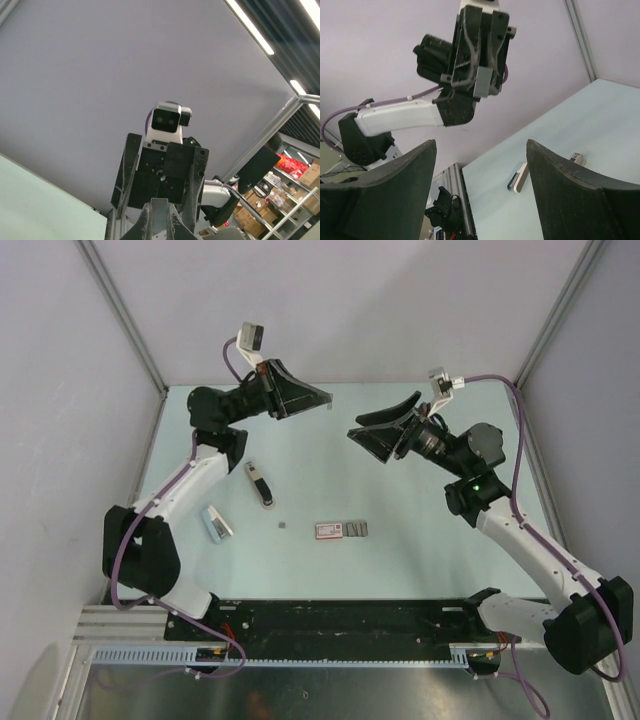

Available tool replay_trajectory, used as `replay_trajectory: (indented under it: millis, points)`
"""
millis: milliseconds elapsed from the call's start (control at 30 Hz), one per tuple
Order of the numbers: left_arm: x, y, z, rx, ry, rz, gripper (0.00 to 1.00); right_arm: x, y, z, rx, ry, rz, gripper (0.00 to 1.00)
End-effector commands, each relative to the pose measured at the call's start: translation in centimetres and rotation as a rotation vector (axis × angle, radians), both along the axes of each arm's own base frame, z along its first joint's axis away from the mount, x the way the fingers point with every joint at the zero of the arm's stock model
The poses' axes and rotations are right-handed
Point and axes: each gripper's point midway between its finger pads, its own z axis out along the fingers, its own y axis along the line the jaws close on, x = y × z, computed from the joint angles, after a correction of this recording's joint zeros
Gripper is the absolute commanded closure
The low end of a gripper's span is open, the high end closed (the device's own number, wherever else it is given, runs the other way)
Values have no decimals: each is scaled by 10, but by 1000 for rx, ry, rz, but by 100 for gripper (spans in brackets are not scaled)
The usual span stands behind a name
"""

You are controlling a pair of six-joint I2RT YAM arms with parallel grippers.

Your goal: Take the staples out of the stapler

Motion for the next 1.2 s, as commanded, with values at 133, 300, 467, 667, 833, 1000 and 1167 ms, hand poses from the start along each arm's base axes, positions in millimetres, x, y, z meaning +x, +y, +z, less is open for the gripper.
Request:
replay_trajectory:
  millis: [133,300,467,667,833,1000,1167]
  points:
    - [-27,-7,-1,-47,-11,-25,100,13,4,28,81,-24,1,27]
    - [-27,-11,-9,-41,-7,-21,100,12,11,27,82,-15,36,31]
    - [-24,-12,-15,-34,-4,-16,100,12,17,23,59,-6,32,37]
    - [-24,-13,-18,-28,-8,-17,100,10,24,21,56,5,54,44]
    - [-24,-13,-18,-24,-15,-19,100,10,32,17,40,19,68,52]
    - [-25,-13,-16,-26,-23,-20,100,11,33,12,25,39,72,62]
    - [-24,-13,-16,-24,-27,-21,100,11,34,7,9,55,66,69]
